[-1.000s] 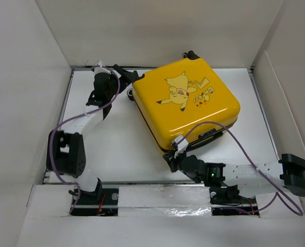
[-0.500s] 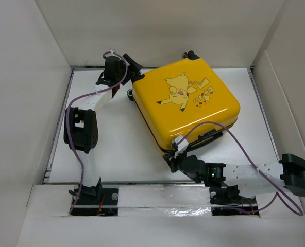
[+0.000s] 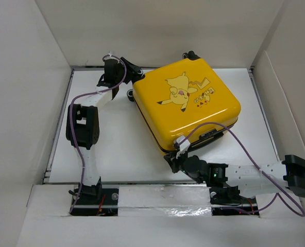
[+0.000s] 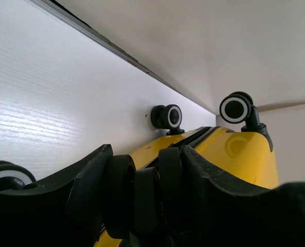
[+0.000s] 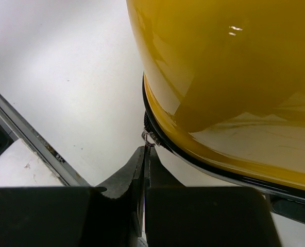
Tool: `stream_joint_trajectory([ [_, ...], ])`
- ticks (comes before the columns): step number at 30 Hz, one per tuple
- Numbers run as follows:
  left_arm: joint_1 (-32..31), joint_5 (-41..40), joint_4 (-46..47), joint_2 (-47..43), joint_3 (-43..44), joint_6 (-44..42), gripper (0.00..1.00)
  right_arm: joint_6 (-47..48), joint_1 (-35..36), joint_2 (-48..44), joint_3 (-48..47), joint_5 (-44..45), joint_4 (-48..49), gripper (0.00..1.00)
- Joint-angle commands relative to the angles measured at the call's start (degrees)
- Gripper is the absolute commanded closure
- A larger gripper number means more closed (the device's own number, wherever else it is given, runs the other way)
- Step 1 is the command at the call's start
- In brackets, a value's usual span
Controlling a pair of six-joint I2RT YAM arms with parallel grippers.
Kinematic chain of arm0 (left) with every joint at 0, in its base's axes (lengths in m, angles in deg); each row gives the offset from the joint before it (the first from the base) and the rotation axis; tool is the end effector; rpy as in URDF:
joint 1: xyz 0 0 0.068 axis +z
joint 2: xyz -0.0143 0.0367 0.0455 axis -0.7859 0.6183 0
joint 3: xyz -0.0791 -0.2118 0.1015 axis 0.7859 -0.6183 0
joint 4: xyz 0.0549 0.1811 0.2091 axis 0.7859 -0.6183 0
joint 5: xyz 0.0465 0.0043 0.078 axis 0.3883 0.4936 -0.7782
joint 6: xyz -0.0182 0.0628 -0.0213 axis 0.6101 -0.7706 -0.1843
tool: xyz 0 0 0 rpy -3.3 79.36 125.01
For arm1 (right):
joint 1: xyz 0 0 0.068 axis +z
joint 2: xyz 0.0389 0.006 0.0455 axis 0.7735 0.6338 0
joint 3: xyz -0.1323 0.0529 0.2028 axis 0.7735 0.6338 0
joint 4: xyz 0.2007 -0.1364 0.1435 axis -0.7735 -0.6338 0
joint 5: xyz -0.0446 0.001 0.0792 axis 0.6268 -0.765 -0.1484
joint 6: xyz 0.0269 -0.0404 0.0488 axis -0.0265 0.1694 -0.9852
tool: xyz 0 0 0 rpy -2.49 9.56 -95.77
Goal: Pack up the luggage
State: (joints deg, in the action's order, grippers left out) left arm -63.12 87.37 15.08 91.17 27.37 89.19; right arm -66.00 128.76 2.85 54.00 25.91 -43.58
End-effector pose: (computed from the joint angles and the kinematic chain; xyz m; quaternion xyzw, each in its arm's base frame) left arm 0.5045 -0.1149 0.2391 -0.1890 0.7395 -0.4178 0.4928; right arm 0.0832 0.2564 0.1663 -0.2358 0.7641 0.2877 0.5271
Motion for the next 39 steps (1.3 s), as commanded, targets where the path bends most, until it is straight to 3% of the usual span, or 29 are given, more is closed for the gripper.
stream_joint_trajectory([
  [1,0.24,1.82,12.02,-2.93,-3.28,0.92,1.00,-1.55,1.82,-2.98,-0.16,-4.87,6.24,1.00],
  [5,2.43,-0.98,19.83,-8.44,-12.15,1.01,1.00,-1.64,-1.17,-5.61,1.07,-7.25,5.98,1.00],
  [11,7.00,-8.45,31.51,-22.14,-36.66,1.27,1.00,0.37,-7.23,-11.41,1.16,-10.15,2.21,1.00],
  [16,7.00,-12.06,40.23,-34.20,-60.04,1.89,1.00,2.57,-14.44,-15.28,-0.59,-12.17,-3.77,1.00],
  [23,0.87,-12.32,37.09,-53.60,-75.35,1.80,1.00,9.60,-32.18,-23.28,-7.43,-16.47,-16.59,1.00],
  [27,-5.73,-17.33,27.97,-65.23,-77.65,0.14,1.00,12.68,-40.28,-23.38,-9.82,-28.49,-17.66,1.00],
  [28,-5.74,-17.95,25.94,-66.90,-76.69,-1.26,1.00,12.69,-40.29,-22.33,-9.65,-33.83,-17.66,1.00],
  [30,-5.74,-19.52,20.77,-69.63,-73.02,-3.20,1.00,11.29,-36.79,-21.44,-7.38,-35.64,-16.35,1.00],
  [36,-5.74,-19.89,21.51,-66.84,-68.42,-4.09,1.00,3.55,-18.53,-19.16,-1.30,-25.81,-10.38,1.00],
  [39,-3.91,-22.60,23.36,-64.46,-68.51,-3.30,1.00,3.28,-15.07,-20.29,-2.09,-18.08,-9.93,1.00],
])
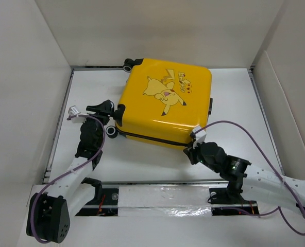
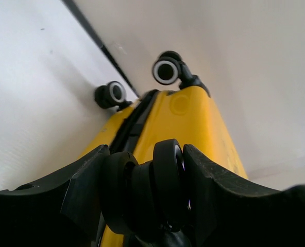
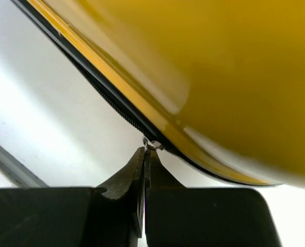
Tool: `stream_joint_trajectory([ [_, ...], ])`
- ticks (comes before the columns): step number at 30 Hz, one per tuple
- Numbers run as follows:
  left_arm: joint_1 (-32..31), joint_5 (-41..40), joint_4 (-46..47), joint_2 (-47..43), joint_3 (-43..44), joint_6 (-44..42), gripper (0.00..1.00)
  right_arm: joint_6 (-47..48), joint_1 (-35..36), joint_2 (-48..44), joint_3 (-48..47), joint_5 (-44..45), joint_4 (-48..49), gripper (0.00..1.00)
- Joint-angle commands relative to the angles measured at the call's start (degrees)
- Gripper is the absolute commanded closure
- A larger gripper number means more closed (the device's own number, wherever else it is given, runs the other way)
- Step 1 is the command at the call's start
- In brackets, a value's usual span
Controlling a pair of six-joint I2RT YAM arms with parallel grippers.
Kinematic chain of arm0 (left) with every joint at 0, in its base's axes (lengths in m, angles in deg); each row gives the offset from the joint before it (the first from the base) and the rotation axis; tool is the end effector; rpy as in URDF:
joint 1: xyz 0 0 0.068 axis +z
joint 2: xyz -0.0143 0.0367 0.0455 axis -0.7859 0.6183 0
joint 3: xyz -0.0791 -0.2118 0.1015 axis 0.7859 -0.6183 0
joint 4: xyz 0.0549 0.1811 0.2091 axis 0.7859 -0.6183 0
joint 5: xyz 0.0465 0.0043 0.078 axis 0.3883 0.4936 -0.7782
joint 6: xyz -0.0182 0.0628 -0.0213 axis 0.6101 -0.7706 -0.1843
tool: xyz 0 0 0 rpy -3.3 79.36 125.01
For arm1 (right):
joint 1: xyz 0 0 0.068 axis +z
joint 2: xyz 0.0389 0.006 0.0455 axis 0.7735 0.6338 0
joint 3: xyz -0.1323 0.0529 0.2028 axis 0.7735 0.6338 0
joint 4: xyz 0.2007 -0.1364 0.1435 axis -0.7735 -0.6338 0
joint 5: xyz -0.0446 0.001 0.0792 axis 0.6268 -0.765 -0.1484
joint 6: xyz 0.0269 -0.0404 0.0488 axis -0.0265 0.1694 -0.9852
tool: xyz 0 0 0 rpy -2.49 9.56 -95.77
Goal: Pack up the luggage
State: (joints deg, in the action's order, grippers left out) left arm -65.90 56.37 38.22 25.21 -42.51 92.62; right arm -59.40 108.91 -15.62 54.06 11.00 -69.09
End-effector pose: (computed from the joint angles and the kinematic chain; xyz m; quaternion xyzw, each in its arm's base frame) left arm 0.2505 -0.0464 0.2340 -0.3295 0.5596 -0.3547 0.6727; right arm 0.1347 0.1886 0.1869 -0.2420 0.8079 0.2176 0.4914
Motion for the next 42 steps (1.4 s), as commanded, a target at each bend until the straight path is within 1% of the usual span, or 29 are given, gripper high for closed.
stream_joint_trajectory([
  [1,0.27,8.38,0.40,1.86,1.63,-6.38,1.00,-2.01,4.78,-2.70,-2.42,-3.07,16.01,1.00],
  [3,3.52,8.99,0.92,3.35,3.55,-6.89,1.00,0.98,3.82,-5.50,-4.96,-0.09,12.52,1.00],
  [4,3.54,9.43,0.23,4.31,4.78,-7.25,1.00,1.86,1.72,-6.13,-6.45,0.18,10.41,1.00],
  [7,4.07,11.62,1.44,8.79,5.42,-7.52,1.00,4.06,-1.01,-5.01,-9.80,-5.86,9.16,1.00],
  [9,4.07,12.95,5.99,12.66,3.14,-6.55,1.00,2.93,-0.41,-1.32,-9.72,-12.01,14.15,1.00],
  [10,3.20,14.08,7.42,13.89,2.52,-5.94,1.00,1.96,0.64,1.40,-9.28,-13.25,17.04,1.00],
  [11,2.32,14.44,8.39,15.82,1.99,-5.85,1.00,0.82,2.22,7.86,-8.93,-12.57,23.16,1.00],
  [12,1.09,14.27,9.96,16.27,1.37,-5.93,1.00,-0.49,5.97,11.49,-9.45,-11.78,26.09,1.00],
  [13,-0.23,13.75,10.07,16.54,1.11,-6.46,1.00,-0.86,7.58,15.36,-10.76,-10.90,28.56,1.00],
  [14,-3.11,13.48,10.50,16.97,0.76,-6.72,1.00,-1.03,8.98,22.88,-12.68,-9.85,30.76,1.00],
  [16,-6.20,11.39,10.42,16.89,0.32,-8.21,1.00,0.19,12.77,29.43,-20.12,-9.75,32.09,1.00],
  [17,-9.17,10.85,10.24,16.63,0.05,-8.83,1.00,0.89,13.82,32.07,-22.96,-9.23,31.84,1.00],
  [19,-11.57,9.80,9.63,16.36,-0.39,-10.50,1.00,3.70,16.80,38.14,-28.76,-9.22,30.53,1.00],
  [20,-12.53,9.62,9.71,16.01,-0.74,-10.77,1.00,4.76,17.69,39.82,-34.62,-9.66,28.95,1.00],
  [22,-13.07,10.75,10.33,15.40,-2.14,-10.95,1.00,7.39,19.19,45.26,-40.19,-10.45,27.71,1.00],
  [23,-13.59,11.10,10.76,14.53,-2.76,-10.86,1.00,7.92,19.80,47.28,-45.26,-12.28,26.92,1.00],
  [25,-13.60,10.76,10.51,13.29,-4.60,-10.59,1.00,7.58,19.81,52.54,-48.98,-15.80,27.70,1.00],
  [26,-13.60,10.67,10.16,11.46,-5.13,-10.51,1.00,7.14,19.81,54.06,-50.39,-19.99,29.45,1.00],
  [28,-13.60,9.27,8.58,9.08,-6.80,-10.85,1.00,5.82,19.81,57.04,-52.51,-22.74,30.51,1.00],
  [29,-13.60,8.57,7.53,6.20,-7.07,-11.03,1.00,6.08,20.33,57.15,-52.43,-24.84,31.65,1.00],
  [31,-12.82,7.60,3.75,2.93,-8.38,-11.38,1.00,6.96,20.34,55.58,-46.91,-24.69,34.20,1.00],
  [33,-12.10,7.33,-0.10,-2.60,-9.44,-11.03,1.00,7.84,19.73,50.66,-41.73,-21.54,35.44,1.00],
  [35,-12.97,6.36,-2.40,-8.30,-11.28,-10.51,1.00,8.37,17.27,44.53,-33.12,-23.09,36.31,1.00],
  [37,-14.21,5.49,-4.78,-11.57,-13.47,-10.07,1.00,8.55,10.34,40.03,-25.24,-26.69,36.49,1.00],
  [38,-14.21,5.83,-5.48,-13.41,-13.83,-9.89,1.00,8.55,7.27,37.83,-23.01,-32.54,36.67,1.00],
  [39,-15.00,6.62,-5.75,-13.78,-14.88,-9.63,1.00,8.72,4.11,33.63,-21.07,-35.47,36.24,1.00],
  [40,-15.88,8.54,-4.97,-13.87,-15.50,-8.84,1.00,8.81,-1.93,31.68,-19.31,-37.85,35.71,1.00],
  [41,-16.58,9.25,-3.92,-12.65,-15.94,-8.23,1.00,9.24,-4.77,29.74,-17.03,-43.35,33.62,1.00],
  [42,-19.20,9.61,-0.95,-11.34,-16.38,-7.61,1.00,10.47,-7.15,25.81,-16.31,-45.15,31.68,1.00],
])
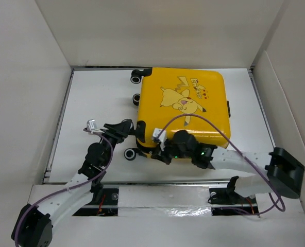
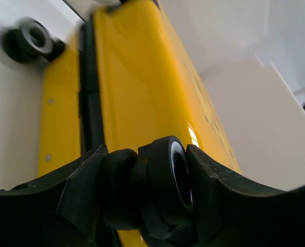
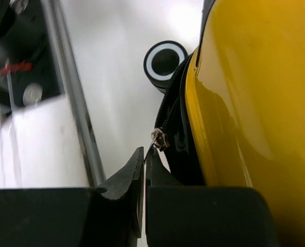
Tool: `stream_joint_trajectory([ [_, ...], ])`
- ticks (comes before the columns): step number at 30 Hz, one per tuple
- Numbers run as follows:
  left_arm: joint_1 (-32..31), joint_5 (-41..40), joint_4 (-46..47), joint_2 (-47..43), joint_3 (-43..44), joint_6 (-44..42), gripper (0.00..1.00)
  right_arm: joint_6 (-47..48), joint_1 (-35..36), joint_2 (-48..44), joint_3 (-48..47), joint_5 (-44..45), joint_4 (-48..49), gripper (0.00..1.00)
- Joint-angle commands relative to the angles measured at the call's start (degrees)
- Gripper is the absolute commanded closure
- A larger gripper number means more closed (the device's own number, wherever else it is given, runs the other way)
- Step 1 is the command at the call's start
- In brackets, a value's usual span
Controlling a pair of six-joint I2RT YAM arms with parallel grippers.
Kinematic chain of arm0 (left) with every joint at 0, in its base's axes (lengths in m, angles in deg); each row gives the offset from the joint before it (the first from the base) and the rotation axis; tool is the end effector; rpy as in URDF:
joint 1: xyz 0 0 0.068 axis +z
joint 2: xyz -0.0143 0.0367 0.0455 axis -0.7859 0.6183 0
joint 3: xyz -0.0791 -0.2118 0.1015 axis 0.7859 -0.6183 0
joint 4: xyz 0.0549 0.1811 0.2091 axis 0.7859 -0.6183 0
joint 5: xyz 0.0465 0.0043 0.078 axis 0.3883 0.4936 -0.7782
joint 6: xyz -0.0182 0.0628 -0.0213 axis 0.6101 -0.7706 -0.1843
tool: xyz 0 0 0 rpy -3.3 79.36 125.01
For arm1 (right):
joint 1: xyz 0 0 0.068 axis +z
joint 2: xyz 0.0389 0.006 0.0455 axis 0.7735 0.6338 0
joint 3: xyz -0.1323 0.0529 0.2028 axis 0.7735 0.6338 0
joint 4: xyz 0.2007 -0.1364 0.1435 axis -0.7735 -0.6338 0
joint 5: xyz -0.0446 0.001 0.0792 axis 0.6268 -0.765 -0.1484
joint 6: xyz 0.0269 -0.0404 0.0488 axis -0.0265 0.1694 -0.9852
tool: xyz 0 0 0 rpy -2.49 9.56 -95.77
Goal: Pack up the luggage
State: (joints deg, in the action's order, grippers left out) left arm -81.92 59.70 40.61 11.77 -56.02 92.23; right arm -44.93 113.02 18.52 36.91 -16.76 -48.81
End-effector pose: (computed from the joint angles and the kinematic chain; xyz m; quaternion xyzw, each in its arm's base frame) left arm 0.1928 -0.0970 0.1987 -0.2234 0.5926 -0.4686 0.6159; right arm 0.1452 0.3018 0.1855 -0.4750 0.6811 0.3597 0.4256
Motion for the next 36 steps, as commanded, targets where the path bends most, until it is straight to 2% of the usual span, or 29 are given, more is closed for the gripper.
stream_joint_trajectory([
  [1,-5.20,5.16,-2.08,3.86,-2.79,-6.52,1.00,-3.64,-14.33,-10.37,1.37,-17.76,9.38,1.00],
  [3,-10.56,1.04,0.55,10.10,-1.30,-6.25,1.00,-2.59,-15.93,-14.50,2.69,-16.01,3.93,1.00],
  [4,-15.72,-3.16,1.61,12.38,0.97,-6.77,1.00,-2.15,-15.94,-17.83,2.96,-15.39,2.08,1.00],
  [7,-20.50,-4.26,5.74,20.82,6.32,-7.91,1.00,-2.23,-16.56,-22.59,4.89,-11.45,-2.68,1.00],
  [10,-22.36,-2.59,9.00,27.33,11.16,-8.27,1.00,-4.86,-13.40,-24.19,7.17,-3.45,-4.01,1.00],
  [14,-23.15,-1.36,10.32,32.78,15.31,-8.53,1.00,-11.45,-2.96,-18.41,7.45,-0.63,7.48,1.00],
  [16,-23.15,-0.92,11.11,34.02,16.36,-8.62,1.00,-11.73,4.66,-10.94,3.95,2.44,11.81,1.00],
  [19,-23.15,-1.18,12.07,36.21,16.11,-7.74,1.00,-9.54,11.97,-3.46,-6.93,5.26,14.01,1.00],
  [23,-23.15,-1.97,13.40,35.52,14.88,-6.51,1.00,-7.50,15.44,-1.69,-8.29,13.42,16.30,1.00],
  [25,-21.94,-2.50,11.21,34.03,15.05,-6.68,1.00,-7.86,15.44,-4.31,-3.56,17.12,19.01,1.00],
  [26,-20.62,-2.06,9.81,32.28,15.40,-6.86,0.96,-7.94,15.44,-5.55,-2.06,17.83,18.15,1.00],
  [27,-19.04,-1.28,6.40,31.40,15.84,-7.21,0.81,-8.21,15.44,-6.78,0.65,18.70,17.54,1.00],
  [28,-17.11,-0.66,4.02,30.17,16.89,-7.39,0.47,-8.47,15.44,-8.18,1.98,19.24,16.83,1.00],
  [30,-11.14,0.84,-2.03,26.74,18.30,-8.17,0.24,-9.78,15.44,-12.22,4.62,19.94,14.99,1.00],
  [31,-8.85,1.54,-5.03,25.86,20.74,-8.70,0.17,-10.05,15.44,-13.46,6.98,19.94,14.46,1.00],
  [32,-4.04,2.41,-6.97,24.28,21.90,-9.31,0.16,-10.58,15.44,-15.73,8.05,19.77,13.32,1.00],
  [35,2.58,4.09,-12.08,23.39,26.55,-11.78,0.14,-12.16,15.44,-18.99,11.57,19.42,11.38,1.00],
  [36,7.12,5.22,-13.66,24.00,27.87,-12.56,0.14,-12.69,15.44,-21.27,12.27,19.59,10.07,1.00],
])
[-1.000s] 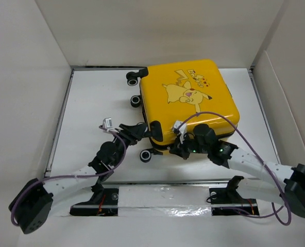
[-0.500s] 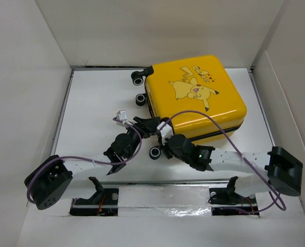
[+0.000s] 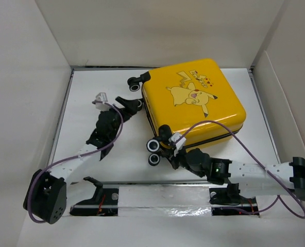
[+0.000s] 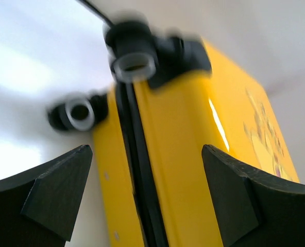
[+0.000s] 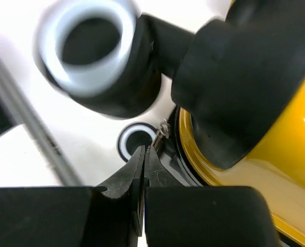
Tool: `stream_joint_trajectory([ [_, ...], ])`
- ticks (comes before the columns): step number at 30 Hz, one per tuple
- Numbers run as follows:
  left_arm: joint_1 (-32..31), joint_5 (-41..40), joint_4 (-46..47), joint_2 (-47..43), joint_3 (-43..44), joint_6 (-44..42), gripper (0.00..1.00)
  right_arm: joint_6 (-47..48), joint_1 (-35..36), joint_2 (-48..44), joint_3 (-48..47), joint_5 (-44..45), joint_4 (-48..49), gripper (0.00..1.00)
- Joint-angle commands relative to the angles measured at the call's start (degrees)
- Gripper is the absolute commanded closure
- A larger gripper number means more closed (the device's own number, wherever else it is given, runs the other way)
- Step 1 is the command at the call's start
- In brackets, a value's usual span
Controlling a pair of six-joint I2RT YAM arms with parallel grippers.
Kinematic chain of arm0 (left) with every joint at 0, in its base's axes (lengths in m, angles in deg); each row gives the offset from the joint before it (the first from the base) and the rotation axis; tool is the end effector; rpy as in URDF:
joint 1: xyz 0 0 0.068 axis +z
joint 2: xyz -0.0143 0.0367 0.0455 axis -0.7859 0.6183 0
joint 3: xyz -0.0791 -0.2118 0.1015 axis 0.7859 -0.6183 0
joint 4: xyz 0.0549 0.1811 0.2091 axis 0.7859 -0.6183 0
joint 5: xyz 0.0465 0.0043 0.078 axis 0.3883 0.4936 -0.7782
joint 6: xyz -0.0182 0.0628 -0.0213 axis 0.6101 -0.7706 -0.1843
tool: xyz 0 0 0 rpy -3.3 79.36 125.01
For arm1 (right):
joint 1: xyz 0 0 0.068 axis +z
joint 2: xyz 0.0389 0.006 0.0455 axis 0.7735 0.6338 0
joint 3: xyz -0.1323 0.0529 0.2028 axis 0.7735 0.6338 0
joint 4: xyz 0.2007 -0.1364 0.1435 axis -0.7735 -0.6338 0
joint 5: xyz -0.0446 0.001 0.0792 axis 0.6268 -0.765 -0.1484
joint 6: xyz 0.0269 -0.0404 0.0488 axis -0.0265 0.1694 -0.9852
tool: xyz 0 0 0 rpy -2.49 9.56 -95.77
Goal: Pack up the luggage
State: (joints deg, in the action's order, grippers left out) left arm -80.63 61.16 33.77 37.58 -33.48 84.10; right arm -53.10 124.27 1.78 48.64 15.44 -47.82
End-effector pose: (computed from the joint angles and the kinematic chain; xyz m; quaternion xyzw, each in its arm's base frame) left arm 0.2636 -0.1320 0.2301 -0.1825 0.6730 -0.3822 0.6064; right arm 0.0980 0.2643 0.1957 -0.3354 0.7230 0.2785 0.5359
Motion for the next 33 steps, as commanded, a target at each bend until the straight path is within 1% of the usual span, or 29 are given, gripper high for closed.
stream_joint_trajectory([
  [1,7.71,4.73,-7.44,-1.11,7.70,-5.66,0.15,-4.78,4.18,-5.77,1.15,-12.52,8.21,1.00],
  [3,12.27,7.89,-8.76,2.13,9.82,-7.07,0.17,-5.31,3.65,-9.45,2.82,-12.17,6.01,1.00],
  [5,13.70,9.48,-10.17,6.16,13.07,-8.74,0.20,-5.22,3.65,-11.48,4.31,-12.25,4.86,1.00],
  [6,13.70,10.44,-8.95,7.32,13.78,-10.49,0.22,-5.05,3.65,-12.80,4.58,-12.25,4.42,1.00],
  [7,13.70,11.41,-7.90,8.64,15.18,-13.03,0.26,-5.04,3.65,-13.33,4.76,-12.34,3.81,1.00],
  [8,13.70,14.90,-7.54,11.00,16.06,-17.93,0.27,-5.04,3.13,-13.86,4.93,-12.51,3.37,1.00],
  [11,14.23,18.78,-9.20,15.57,20.81,-25.42,0.26,-4.52,3.13,-15.44,5.64,-12.87,2.57,1.00],
  [12,14.23,20.89,-11.21,16.64,24.30,-31.89,0.23,-4.26,3.13,-16.23,5.99,-12.95,2.40,1.00],
  [13,14.23,20.91,-13.40,17.95,26.77,-34.91,0.23,-3.99,2.60,-16.24,6.25,-13.04,2.48,1.00],
  [14,14.23,22.22,-15.95,20.84,29.23,-37.55,0.21,-3.90,2.60,-17.11,6.60,-12.96,2.83,1.00],
  [15,14.23,23.01,-22.93,22.34,32.30,-42.80,0.20,-3.90,2.60,-17.55,6.78,-12.95,2.57,1.00],
  [16,14.23,23.37,-26.66,24.10,38.42,-44.94,0.19,-3.99,2.60,-18.08,7.13,-13.13,2.40,1.00],
  [17,14.23,24.07,-29.39,26.82,40.83,-46.61,0.18,-3.99,2.08,-19.13,7.48,-13.39,2.40,1.00],
  [18,14.23,23.90,-34.03,28.06,43.21,-48.89,0.17,-3.90,2.07,-19.66,8.09,-13.48,3.53,1.00],
  [19,13.62,21.46,-35.38,29.12,46.97,-50.92,0.15,-3.73,2.07,-20.10,9.23,-13.57,4.41,1.00],
  [22,13.61,20.30,-39.35,32.29,51.73,-51.90,0.14,-4.25,2.07,-21.16,9.24,-13.49,2.41,1.00],
  [23,14.14,20.64,-39.44,32.90,52.19,-51.55,0.14,-4.69,2.07,-21.33,8.37,-12.44,-1.52,0.86],
  [24,14.14,20.91,-38.05,32.91,52.20,-51.29,0.14,-6.00,2.07,-21.51,7.93,-9.47,-3.73,0.73],
  [25,14.66,21.00,-37.25,32.82,52.37,-51.29,0.13,-6.53,2.07,-21.77,7.57,-7.79,-5.93,0.61],
  [26,14.67,21.35,-37.07,33.78,53.07,-52.24,0.13,-7.32,2.07,-22.21,7.22,-5.68,-7.78,0.46],
  [27,14.67,21.79,-38.72,34.74,54.29,-52.95,0.13,-8.72,1.37,-22.74,6.87,-1.92,-10.76,0.42],
  [28,14.67,22.49,-40.39,35.97,58.05,-53.65,0.14,-9.00,1.37,-24.22,6.78,-0.84,-12.01,0.41],
  [29,14.67,24.58,-42.15,38.68,59.91,-55.23,0.14,-9.35,-0.46,-25.11,6.52,-0.13,-14.02,0.41],
  [31,14.67,27.05,-46.54,40.98,64.65,-56.73,0.16,-9.61,-2.49,-28.08,5.99,0.49,-15.52,0.41],
  [32,14.67,28.89,-47.78,42.91,65.81,-57.43,0.18,-9.61,-3.63,-29.15,5.82,0.58,-16.84,0.39],
  [33,14.67,29.17,-49.01,43.54,66.69,-58.31,0.19,-9.61,-6.25,-30.03,5.47,1.10,-18.42,0.38],
])
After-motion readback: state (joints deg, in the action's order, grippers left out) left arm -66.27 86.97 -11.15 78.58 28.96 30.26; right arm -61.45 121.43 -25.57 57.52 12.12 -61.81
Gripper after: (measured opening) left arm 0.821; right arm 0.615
